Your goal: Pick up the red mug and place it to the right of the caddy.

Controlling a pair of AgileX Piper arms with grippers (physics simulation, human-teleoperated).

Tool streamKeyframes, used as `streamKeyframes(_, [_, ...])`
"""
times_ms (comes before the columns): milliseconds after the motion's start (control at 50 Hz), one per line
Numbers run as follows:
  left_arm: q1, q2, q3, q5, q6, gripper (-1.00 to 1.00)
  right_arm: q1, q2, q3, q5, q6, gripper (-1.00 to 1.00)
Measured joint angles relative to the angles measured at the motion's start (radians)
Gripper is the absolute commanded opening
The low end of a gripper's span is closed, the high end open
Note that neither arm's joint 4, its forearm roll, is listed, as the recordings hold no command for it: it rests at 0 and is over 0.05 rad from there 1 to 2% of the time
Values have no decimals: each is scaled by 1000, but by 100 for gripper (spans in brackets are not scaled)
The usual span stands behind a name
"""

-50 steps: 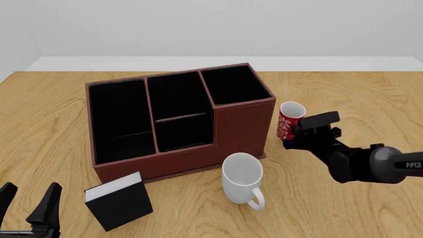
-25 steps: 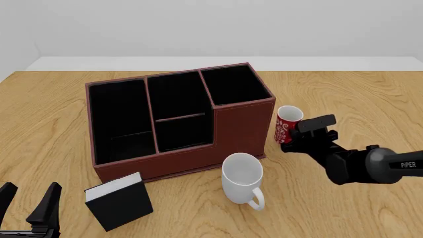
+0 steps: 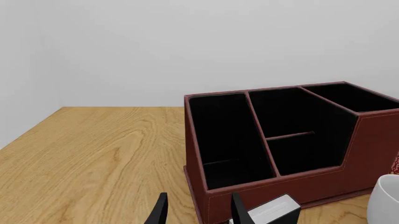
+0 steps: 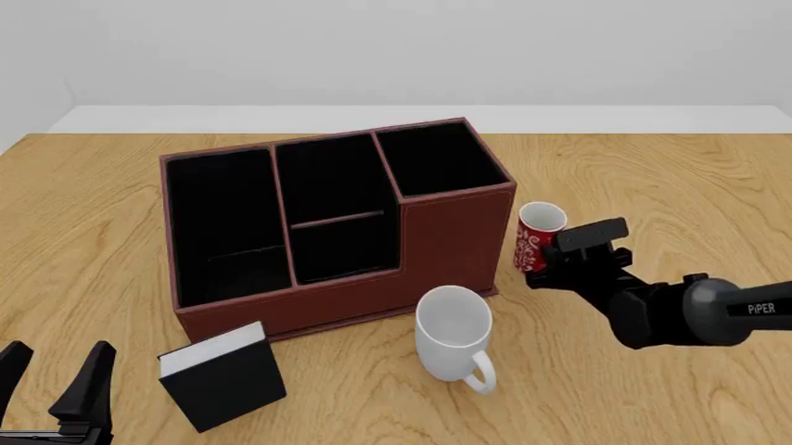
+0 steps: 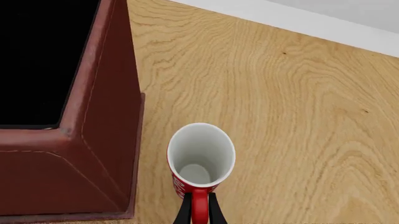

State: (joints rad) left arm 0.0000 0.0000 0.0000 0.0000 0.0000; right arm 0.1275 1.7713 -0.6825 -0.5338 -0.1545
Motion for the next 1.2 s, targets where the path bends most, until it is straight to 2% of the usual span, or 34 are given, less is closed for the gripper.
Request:
streamKeyframes(980, [0, 0, 0, 0, 0, 100, 4, 6, 11, -9, 3, -100])
streamKeyframes(1000, [0, 0, 0, 0, 0, 100, 4, 6, 11, -9, 4, 100])
streamKeyframes(1200, [0, 0, 0, 0, 0, 100, 8, 8, 16, -7, 29, 100])
